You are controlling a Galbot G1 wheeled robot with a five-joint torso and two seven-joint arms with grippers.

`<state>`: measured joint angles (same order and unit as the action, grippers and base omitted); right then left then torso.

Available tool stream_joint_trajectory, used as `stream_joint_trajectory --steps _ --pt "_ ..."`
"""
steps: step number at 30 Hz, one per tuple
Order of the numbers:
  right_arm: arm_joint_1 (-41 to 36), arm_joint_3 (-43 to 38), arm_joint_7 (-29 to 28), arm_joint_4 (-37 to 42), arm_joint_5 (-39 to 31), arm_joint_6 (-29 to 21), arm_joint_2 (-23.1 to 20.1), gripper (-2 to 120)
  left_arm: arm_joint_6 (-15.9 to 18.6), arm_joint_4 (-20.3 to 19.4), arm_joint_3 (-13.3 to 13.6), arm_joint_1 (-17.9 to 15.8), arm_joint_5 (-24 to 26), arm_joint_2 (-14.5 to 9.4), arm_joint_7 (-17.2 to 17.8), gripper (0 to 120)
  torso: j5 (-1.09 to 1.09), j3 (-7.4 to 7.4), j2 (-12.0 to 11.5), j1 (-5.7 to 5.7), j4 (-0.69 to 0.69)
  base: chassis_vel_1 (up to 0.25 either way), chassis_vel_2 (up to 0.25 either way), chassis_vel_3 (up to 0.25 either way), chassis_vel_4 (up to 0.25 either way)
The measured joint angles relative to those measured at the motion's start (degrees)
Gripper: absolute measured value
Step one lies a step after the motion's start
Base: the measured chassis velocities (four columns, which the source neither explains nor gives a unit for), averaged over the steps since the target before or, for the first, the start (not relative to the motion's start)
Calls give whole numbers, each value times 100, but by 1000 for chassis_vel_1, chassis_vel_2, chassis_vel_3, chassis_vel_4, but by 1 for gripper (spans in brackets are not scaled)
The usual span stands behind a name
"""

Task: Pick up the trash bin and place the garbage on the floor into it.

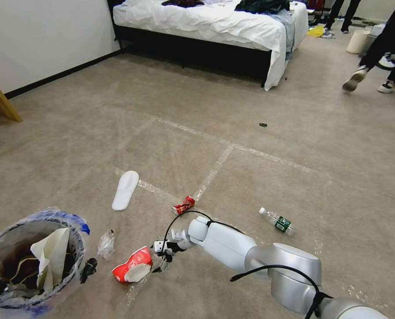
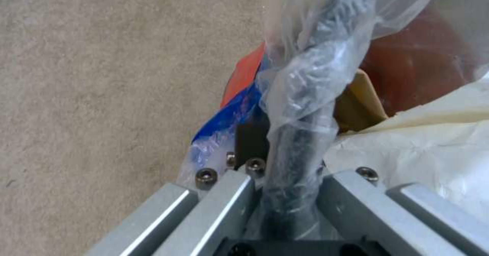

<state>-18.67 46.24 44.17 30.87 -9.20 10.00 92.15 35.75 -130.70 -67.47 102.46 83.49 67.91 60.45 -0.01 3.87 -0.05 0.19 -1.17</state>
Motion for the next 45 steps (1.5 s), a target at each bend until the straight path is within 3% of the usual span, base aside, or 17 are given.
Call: stream_joint_trajectory --steps 12,45 --pt "452 60 -11 147 -41 -39 -1 100 -6 71 96 -98 -28 -28 -5 0 0 0 0 0 0 0 0 0 0" --pt "605 263 47 501 -233 -43 -2 100 -16 70 152 -156 -32 -71 -7 0 -1 0 0 0 0 0 0 0 0"
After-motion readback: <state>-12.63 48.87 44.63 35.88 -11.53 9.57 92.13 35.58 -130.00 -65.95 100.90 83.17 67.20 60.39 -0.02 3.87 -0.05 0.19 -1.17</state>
